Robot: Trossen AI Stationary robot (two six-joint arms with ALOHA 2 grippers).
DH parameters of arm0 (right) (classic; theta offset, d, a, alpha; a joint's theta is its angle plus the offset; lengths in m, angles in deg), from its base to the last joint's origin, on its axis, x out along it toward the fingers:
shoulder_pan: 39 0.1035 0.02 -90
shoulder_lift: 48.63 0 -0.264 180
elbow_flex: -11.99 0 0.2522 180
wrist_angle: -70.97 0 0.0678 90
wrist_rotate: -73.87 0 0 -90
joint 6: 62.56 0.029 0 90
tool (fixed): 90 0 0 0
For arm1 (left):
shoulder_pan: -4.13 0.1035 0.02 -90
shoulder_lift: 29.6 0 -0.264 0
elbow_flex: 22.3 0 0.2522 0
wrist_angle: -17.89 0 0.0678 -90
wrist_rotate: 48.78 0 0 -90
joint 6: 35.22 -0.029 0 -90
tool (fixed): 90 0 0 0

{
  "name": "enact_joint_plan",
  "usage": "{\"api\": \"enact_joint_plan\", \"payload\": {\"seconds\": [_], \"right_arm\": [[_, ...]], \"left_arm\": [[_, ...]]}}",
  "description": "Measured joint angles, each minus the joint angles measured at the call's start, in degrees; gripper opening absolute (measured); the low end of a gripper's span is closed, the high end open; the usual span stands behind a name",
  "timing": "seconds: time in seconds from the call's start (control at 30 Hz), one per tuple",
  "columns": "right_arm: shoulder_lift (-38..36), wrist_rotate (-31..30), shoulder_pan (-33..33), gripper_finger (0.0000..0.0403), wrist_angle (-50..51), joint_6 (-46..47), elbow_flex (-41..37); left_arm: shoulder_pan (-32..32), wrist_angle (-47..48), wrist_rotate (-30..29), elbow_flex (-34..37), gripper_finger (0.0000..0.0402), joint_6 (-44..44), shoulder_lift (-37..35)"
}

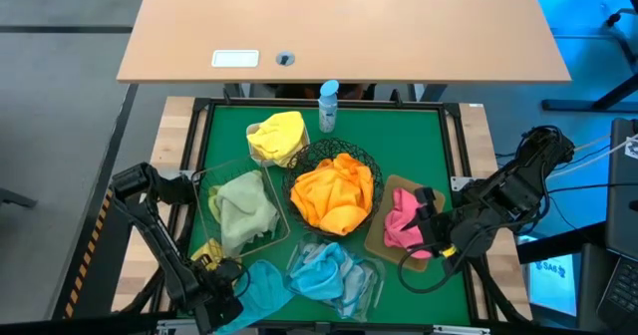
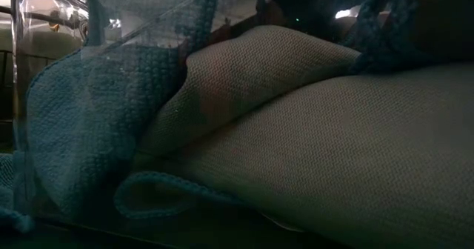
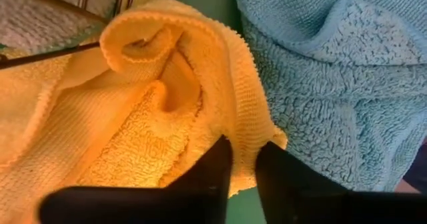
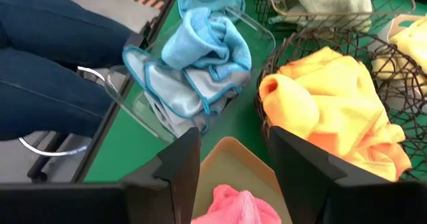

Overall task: Sort microfiber towel by color & place in baskets
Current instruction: Put the yellow towel into the white bin

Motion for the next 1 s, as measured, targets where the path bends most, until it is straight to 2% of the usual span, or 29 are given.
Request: {"api": "enact_joint_plan", "payload": {"seconds": [0.13, 0.4, 0.67, 0.83, 1.0], "right_arm": [[0.00, 0.00, 0.00, 0.0179, 1.76, 0.00, 0.00], [-3.54, -1.57, 0.00, 0.0179, 3.00, -0.04, -0.02], [-11.68, -10.20, -0.02, 0.0179, 2.42, -0.71, -0.34], [-17.17, -13.31, -0.02, 0.0179, 0.88, -1.23, -6.24], [-26.93, -15.32, -0.02, 0.0179, -7.74, -1.18, -19.00]], "left_arm": [[0.00, 0.02, 0.23, 0.00, 0.0010, -0.17, -0.02], [-0.20, 0.40, 0.90, 0.11, 0.0004, -1.01, -2.97], [-0.44, 1.82, -0.80, 0.11, 0.0002, -1.11, -10.22], [-0.57, 2.63, -1.19, 0.09, 0.0002, -1.70, -15.30], [-0.55, 2.57, -2.25, 0.09, 0.0002, -4.98, -20.35]]}}
